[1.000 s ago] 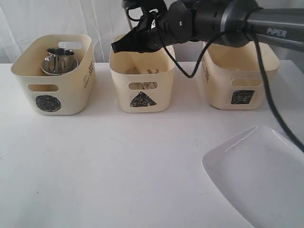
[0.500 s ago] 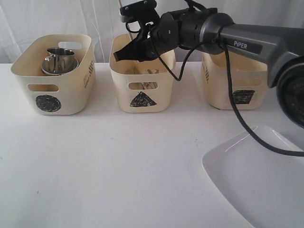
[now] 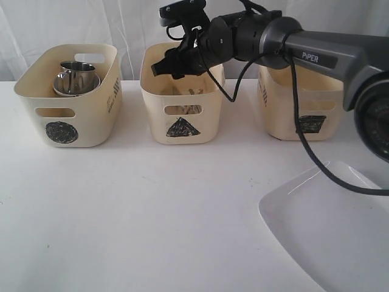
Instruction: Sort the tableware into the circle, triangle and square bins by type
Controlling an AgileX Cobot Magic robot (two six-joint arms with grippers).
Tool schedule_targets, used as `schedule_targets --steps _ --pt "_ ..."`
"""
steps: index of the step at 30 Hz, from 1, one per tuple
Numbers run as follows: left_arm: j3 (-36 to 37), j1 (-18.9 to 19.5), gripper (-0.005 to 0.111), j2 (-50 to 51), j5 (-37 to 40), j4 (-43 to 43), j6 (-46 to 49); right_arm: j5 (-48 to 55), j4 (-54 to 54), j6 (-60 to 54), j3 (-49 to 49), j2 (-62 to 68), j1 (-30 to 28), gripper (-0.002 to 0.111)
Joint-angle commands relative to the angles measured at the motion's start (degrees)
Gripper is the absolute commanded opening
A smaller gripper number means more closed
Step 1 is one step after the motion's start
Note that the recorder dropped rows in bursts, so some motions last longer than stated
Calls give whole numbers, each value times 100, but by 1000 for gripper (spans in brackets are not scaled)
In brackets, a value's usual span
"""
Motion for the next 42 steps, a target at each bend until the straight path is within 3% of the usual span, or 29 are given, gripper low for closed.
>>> schedule_targets --steps 1,9,13,29,33,37,42 --pt "13 -2 29 -40 -1 -13 -53 141 -22 -14 -26 -115 -43 50" --pt "13 -2 29 -40 -1 -13 -53 1496 -258 49 23 -925 -43 45" --pt "13 -2 29 -40 -1 -13 -53 1817 -520 297 555 -1567 -43 45" --pt "13 -2 29 -40 -1 -13 -53 2026 -878 2468 4871 -4506 -464 45" --pt "13 -2 29 -40 -1 -13 -53 1831 -902 3454 6220 -5468 -655 45" --pt "13 -2 29 -40 -1 -13 -53 1958 -1430 4557 7237 -6516 -964 45" --pt "13 -2 29 -40 -1 -13 -53 2753 -1833 5450 8040 -7659 -1767 45"
